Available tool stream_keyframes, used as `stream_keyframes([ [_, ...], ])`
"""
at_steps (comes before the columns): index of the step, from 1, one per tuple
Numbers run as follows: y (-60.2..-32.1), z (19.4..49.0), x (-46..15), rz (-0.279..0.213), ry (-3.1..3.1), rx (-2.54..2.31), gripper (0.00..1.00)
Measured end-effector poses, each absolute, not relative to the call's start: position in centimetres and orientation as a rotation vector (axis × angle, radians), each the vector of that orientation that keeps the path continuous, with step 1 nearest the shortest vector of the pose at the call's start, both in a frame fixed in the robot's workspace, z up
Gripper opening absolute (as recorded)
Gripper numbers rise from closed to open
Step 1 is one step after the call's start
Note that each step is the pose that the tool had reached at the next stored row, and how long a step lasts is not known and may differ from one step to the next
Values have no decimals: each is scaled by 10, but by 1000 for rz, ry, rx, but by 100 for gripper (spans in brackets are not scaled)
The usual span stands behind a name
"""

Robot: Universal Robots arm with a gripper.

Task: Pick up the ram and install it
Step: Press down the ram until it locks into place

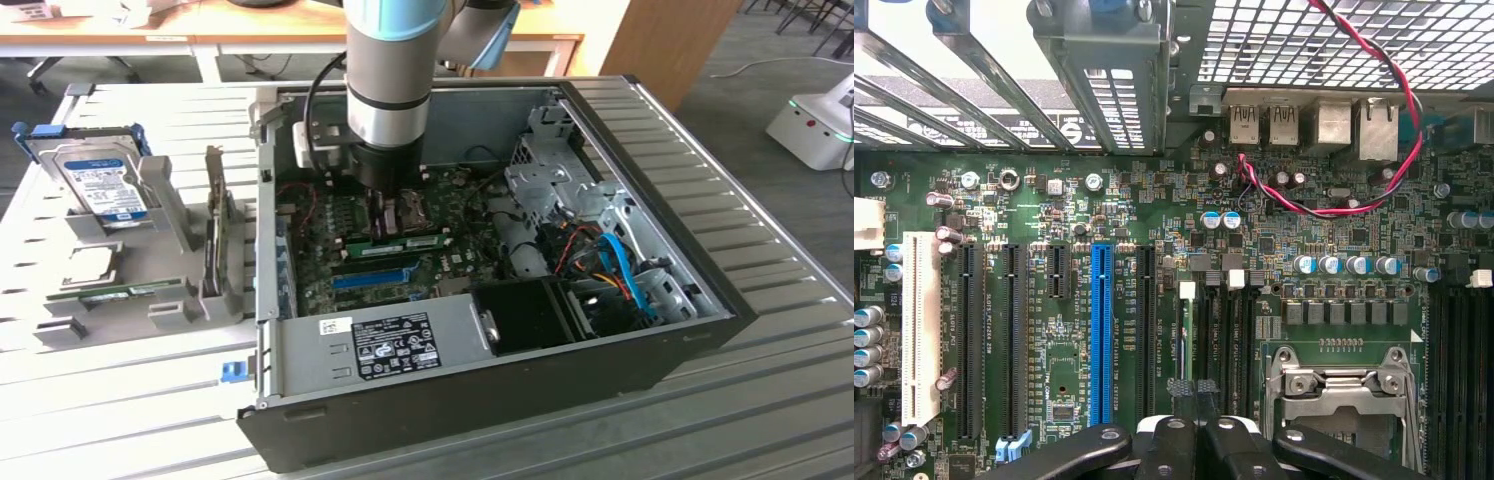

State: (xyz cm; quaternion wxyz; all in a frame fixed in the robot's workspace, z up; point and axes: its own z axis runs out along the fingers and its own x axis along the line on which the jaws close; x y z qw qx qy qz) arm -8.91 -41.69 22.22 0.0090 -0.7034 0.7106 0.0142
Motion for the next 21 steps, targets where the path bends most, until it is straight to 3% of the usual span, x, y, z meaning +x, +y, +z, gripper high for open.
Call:
stream_keyframes([
  [21,-417,250,-89,44,2220,-2197,11],
])
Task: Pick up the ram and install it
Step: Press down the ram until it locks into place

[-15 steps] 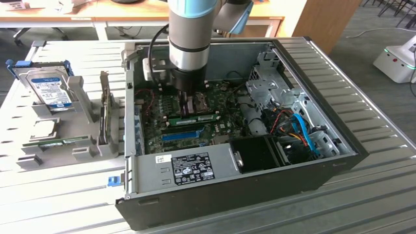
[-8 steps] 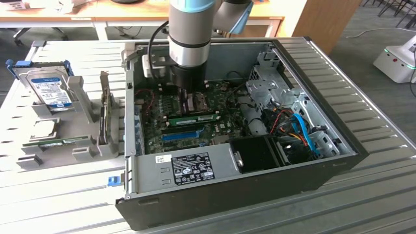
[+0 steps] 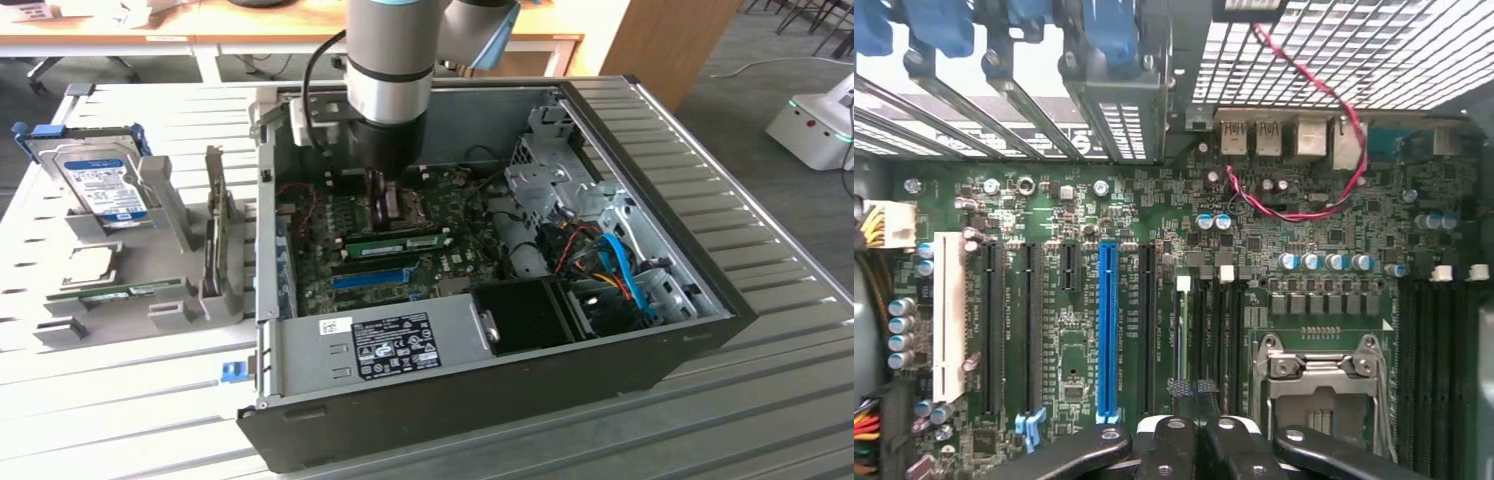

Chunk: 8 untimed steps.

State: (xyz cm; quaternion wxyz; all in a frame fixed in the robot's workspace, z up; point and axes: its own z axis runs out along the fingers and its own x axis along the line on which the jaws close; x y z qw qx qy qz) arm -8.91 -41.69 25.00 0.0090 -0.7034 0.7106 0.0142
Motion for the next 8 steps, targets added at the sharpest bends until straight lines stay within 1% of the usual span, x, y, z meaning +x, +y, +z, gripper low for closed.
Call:
stream_keyframes([
  [8,-417,267,-89,44,2220,-2197,11],
])
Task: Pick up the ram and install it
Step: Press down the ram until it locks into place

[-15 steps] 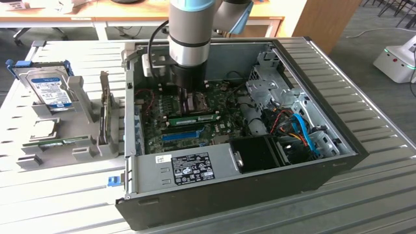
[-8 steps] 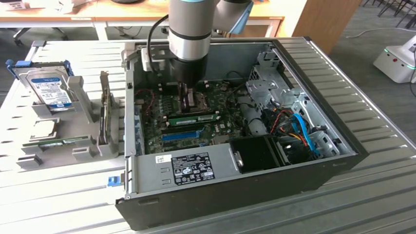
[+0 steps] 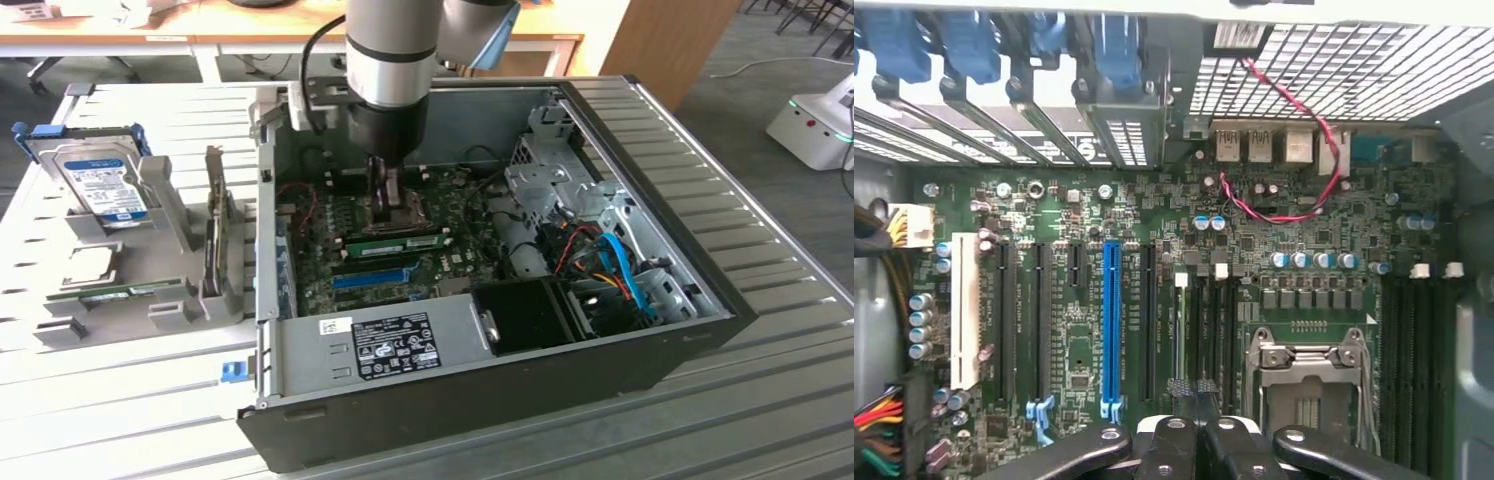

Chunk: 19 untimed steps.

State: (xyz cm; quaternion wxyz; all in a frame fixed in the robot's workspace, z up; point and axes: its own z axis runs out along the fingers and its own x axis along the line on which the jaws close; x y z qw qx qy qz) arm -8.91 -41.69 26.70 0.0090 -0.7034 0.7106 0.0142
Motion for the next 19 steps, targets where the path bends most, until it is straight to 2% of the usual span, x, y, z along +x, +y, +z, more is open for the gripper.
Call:
stream_keyframes([
  [19,-417,302,-89,44,2220,-2197,11],
])
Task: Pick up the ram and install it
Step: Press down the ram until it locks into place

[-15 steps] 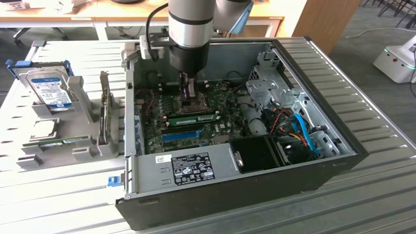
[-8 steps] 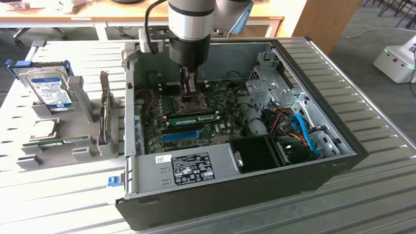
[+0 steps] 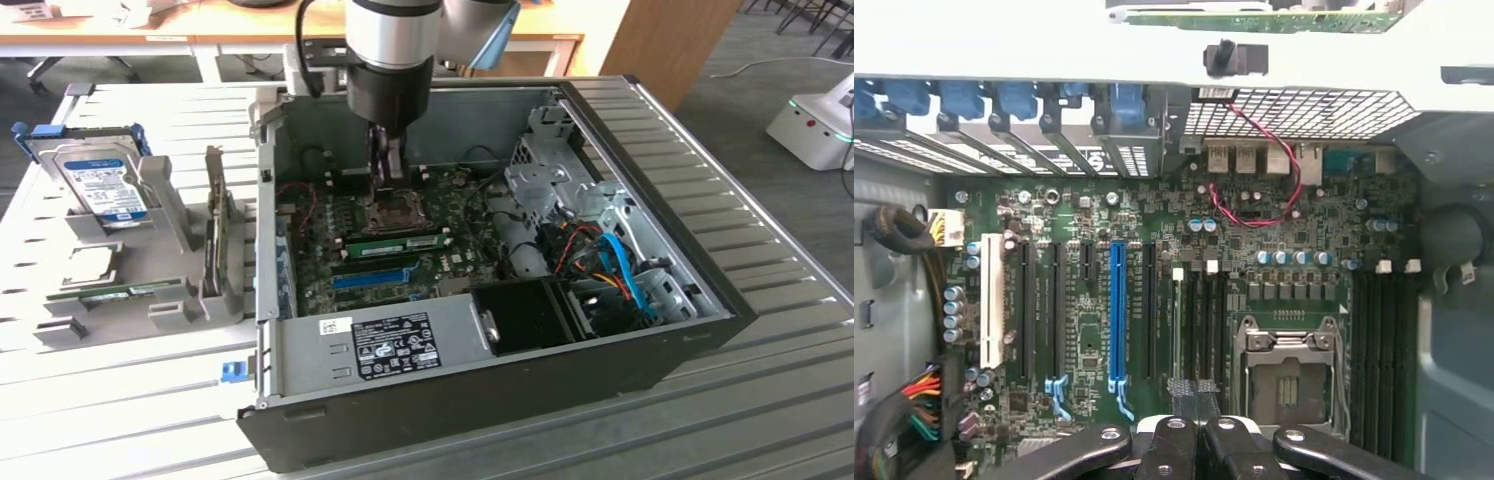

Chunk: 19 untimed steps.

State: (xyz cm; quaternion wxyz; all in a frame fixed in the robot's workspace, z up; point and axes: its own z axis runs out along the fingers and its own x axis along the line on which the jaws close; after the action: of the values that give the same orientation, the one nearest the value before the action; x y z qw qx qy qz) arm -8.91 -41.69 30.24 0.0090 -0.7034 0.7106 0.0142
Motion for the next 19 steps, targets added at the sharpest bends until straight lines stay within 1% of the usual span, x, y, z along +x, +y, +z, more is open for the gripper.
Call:
stream_keyframes([
  [11,-417,319,-89,44,2220,-2197,11],
  [19,-417,324,-89,44,2220,-2197,11],
])
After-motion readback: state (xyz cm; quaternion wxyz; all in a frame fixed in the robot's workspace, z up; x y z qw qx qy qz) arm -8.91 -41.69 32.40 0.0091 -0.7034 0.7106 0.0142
